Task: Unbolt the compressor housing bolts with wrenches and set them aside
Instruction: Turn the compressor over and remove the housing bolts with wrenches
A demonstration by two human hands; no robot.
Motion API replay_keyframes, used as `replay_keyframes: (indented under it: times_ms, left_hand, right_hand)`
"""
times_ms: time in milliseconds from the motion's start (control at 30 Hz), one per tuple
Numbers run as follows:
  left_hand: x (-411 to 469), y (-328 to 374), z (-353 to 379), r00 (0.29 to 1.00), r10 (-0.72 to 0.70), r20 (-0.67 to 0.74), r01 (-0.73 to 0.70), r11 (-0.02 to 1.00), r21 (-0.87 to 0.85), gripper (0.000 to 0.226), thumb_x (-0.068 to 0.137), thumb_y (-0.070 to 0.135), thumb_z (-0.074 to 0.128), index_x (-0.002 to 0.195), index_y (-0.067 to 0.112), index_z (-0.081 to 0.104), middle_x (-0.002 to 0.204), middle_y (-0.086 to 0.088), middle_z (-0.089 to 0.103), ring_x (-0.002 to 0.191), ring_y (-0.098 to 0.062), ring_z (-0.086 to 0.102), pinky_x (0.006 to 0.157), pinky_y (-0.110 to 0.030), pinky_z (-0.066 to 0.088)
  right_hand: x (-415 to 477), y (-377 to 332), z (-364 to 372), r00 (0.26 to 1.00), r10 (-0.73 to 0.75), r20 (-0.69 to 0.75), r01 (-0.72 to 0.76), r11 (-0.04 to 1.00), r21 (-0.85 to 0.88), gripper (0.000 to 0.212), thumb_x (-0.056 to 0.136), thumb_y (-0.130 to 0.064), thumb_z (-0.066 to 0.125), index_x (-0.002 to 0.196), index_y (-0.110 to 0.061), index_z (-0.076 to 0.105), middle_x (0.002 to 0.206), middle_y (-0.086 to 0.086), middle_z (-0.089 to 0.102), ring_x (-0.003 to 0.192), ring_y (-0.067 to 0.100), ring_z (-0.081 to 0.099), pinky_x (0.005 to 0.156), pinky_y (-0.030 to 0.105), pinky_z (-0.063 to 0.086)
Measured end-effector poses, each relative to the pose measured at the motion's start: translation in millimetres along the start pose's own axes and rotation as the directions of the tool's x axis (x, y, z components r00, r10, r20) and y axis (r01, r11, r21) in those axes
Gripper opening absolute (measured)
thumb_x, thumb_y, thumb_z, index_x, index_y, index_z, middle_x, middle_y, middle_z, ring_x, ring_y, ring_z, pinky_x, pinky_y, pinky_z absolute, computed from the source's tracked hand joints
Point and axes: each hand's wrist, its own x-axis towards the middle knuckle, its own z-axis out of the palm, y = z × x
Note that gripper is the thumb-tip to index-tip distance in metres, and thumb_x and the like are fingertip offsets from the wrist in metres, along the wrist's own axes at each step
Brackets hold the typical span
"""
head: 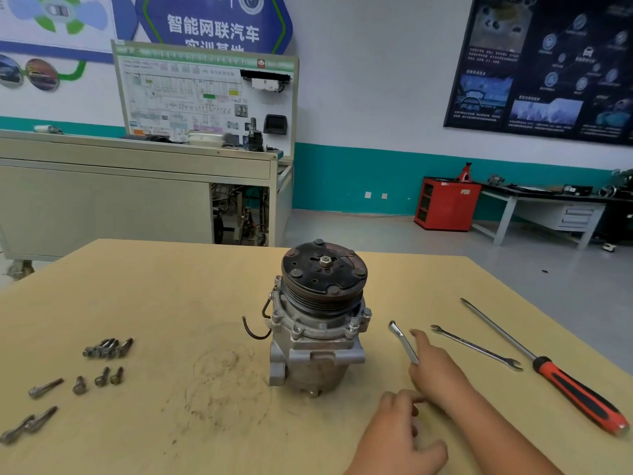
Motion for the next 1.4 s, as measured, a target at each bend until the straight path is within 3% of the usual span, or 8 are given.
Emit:
replay_keyframes:
  times_ms: [133, 367, 500, 600, 700, 767, 900, 1400]
  left_hand:
    - [15.9, 4.3, 6.6, 0.984, -0.175, -0.028, 0.170, 0.977, -0.126, 0.071, 0.087, 0.029, 0.063, 0.145, 0.021, 0.023, 0.115, 0.003, 0.047, 0.079, 0.000, 0.051, 0.085, -0.017, 0.044]
    - [-24.9, 39.2, -23.0, 0.984, -0.164, 0.068, 0.173, 0.789, -0.590, 0.049, 0.053, 0.033, 0.070, 0.092, 0.015, 0.047, 0.051, 0.011, 0.053, 0.051, -0.006, 0.048, 0.060, -0.016, 0.040]
    - [-46.1, 56.6, -47.2, 0.993, -0.115, 0.014, 0.116, 0.982, -0.151, 0.017, 0.075, 0.043, 0.047, 0.066, 0.031, 0.040, 0.058, 0.014, 0.048, 0.063, 0.003, 0.047, 0.062, -0.006, 0.034]
    - [-48.5, 50.9, -46.2, 0.989, 0.118, -0.085, -0.099, 0.975, 0.201, 0.031, 0.090, 0.027, 0.044, 0.061, 0.029, 0.036, 0.056, 0.011, 0.040, 0.058, 0.001, 0.041, 0.057, -0.005, 0.030]
    - [-28.6, 53.0, -71.8, 0.969, 0.108, -0.223, -0.067, 0.980, 0.185, 0.061, 0.088, 0.023, 0.055, 0.031, 0.039, 0.040, 0.035, 0.026, 0.033, 0.038, 0.011, 0.040, 0.047, -0.001, 0.034]
    - [-23.9, 41.7, -96.0, 0.881, 0.310, -0.359, -0.299, 0.950, 0.087, 0.025, 0.077, 0.025, 0.062, 0.064, 0.046, 0.062, 0.064, 0.022, 0.058, 0.060, 0.013, 0.054, 0.058, -0.002, 0.040]
    - [-15.2, -2.8, -118.6, 0.576, 0.282, -0.768, -0.350, 0.933, 0.080, 0.053, 0.069, 0.038, 0.061, 0.117, 0.046, 0.039, 0.116, 0.011, 0.042, 0.107, -0.012, 0.047, 0.089, -0.016, 0.037]
    - [12.2, -44.2, -111.9, 0.588, 0.410, -0.697, -0.445, 0.884, 0.145, 0.036, 0.079, 0.029, 0.061, 0.112, 0.027, 0.049, 0.128, -0.019, 0.040, 0.130, -0.005, 0.037, 0.102, -0.012, 0.030]
  right_hand:
    - [-19.1, -6.1, -14.4, 0.990, -0.117, -0.075, 0.138, 0.899, 0.416, 0.040, 0.088, -0.001, 0.048, 0.114, -0.029, 0.060, 0.058, -0.003, 0.044, 0.052, 0.011, 0.041, 0.051, 0.021, 0.033]
    - [-103.3, -13.2, -23.5, 0.963, -0.095, -0.251, 0.265, 0.194, 0.945, 0.054, 0.085, 0.016, 0.033, 0.090, -0.016, 0.077, 0.063, 0.007, 0.057, 0.054, 0.011, 0.054, 0.050, 0.013, 0.045]
    - [-107.5, -13.5, -38.1, 0.737, -0.370, -0.566, 0.598, 0.748, 0.289, 0.041, 0.078, -0.009, 0.056, 0.104, -0.039, 0.065, 0.091, -0.012, 0.059, 0.080, -0.004, 0.054, 0.067, 0.002, 0.037]
    - [-104.1, -26.7, -46.3, 0.691, -0.368, -0.622, 0.583, 0.792, 0.179, 0.027, 0.079, -0.041, 0.055, 0.106, -0.043, 0.056, 0.085, -0.008, 0.048, 0.077, -0.004, 0.048, 0.068, 0.001, 0.034]
    - [-110.0, -46.2, -52.5, 0.712, -0.157, -0.685, 0.586, 0.670, 0.456, 0.018, 0.079, -0.049, 0.052, 0.091, -0.041, 0.061, 0.085, -0.009, 0.061, 0.073, 0.000, 0.057, 0.064, 0.002, 0.039]
    - [-112.2, -57.0, -53.7, 0.770, -0.053, -0.636, 0.611, 0.348, 0.711, 0.013, 0.087, -0.035, 0.056, 0.082, -0.032, 0.068, 0.075, -0.004, 0.069, 0.062, 0.005, 0.061, 0.055, 0.009, 0.044]
    - [-120.9, -78.3, -50.0, 0.843, -0.079, -0.532, 0.528, -0.058, 0.847, 0.038, 0.081, -0.020, 0.037, 0.072, -0.019, 0.073, 0.058, 0.010, 0.062, 0.048, 0.011, 0.052, 0.046, 0.014, 0.040]
    - [-116.4, -108.7, -28.4, 0.874, -0.208, -0.439, 0.469, 0.130, 0.873, 0.017, 0.076, -0.025, 0.054, 0.077, -0.024, 0.071, 0.062, 0.009, 0.062, 0.050, 0.009, 0.050, 0.049, 0.019, 0.043]
